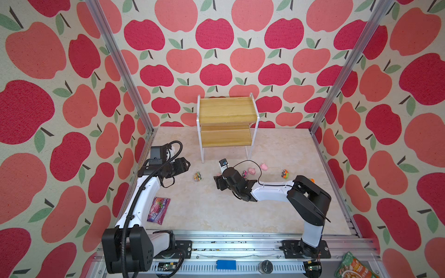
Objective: Organize plastic toys on shelves
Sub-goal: Pick up the plastic toy from the center of the table.
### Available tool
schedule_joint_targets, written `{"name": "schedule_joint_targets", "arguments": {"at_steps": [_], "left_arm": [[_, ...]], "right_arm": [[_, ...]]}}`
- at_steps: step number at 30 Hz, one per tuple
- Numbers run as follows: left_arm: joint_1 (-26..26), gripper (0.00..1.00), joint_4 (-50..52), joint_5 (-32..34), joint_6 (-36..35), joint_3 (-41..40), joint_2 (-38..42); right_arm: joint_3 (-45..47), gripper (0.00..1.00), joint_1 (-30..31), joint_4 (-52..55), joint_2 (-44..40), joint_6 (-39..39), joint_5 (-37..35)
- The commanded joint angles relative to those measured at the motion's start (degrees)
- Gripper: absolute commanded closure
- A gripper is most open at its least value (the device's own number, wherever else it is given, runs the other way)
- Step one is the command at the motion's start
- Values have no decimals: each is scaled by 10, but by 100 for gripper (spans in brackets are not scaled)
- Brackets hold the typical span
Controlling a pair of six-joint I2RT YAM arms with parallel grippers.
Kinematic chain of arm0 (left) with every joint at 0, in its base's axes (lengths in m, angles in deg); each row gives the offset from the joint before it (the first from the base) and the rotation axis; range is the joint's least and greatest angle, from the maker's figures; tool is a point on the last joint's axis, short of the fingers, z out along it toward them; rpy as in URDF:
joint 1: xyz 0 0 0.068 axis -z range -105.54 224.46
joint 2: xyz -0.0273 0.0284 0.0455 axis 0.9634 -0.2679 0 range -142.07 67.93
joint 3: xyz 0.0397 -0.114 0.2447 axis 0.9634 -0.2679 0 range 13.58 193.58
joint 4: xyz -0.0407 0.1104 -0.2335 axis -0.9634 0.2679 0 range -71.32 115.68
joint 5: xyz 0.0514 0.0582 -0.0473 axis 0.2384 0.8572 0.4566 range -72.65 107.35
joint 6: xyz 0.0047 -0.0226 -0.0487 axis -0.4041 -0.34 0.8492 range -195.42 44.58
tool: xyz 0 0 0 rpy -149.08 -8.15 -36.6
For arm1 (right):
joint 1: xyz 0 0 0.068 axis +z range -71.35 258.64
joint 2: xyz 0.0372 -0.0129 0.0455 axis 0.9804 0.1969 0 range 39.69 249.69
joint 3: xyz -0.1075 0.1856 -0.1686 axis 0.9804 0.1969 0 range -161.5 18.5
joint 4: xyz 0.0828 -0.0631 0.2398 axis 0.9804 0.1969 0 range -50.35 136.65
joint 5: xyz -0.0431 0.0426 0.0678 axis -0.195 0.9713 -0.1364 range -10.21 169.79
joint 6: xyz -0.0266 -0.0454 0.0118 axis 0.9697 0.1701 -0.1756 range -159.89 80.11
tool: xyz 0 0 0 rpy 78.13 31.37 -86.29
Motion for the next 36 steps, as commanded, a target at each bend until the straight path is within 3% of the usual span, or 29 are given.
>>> {"name": "schedule_joint_targets", "arguments": {"at_steps": [1, 27, 36], "left_arm": [[8, 31, 16, 15, -15, 3, 16], [19, 31, 13, 23, -19, -1, 24], [21, 31, 12, 21, -19, -2, 23]], "right_arm": [[9, 31, -1, -25, 28, -37, -35], [5, 45, 7, -213, 138, 40, -78], [-6, 58, 10, -225, 147, 61, -83]]}}
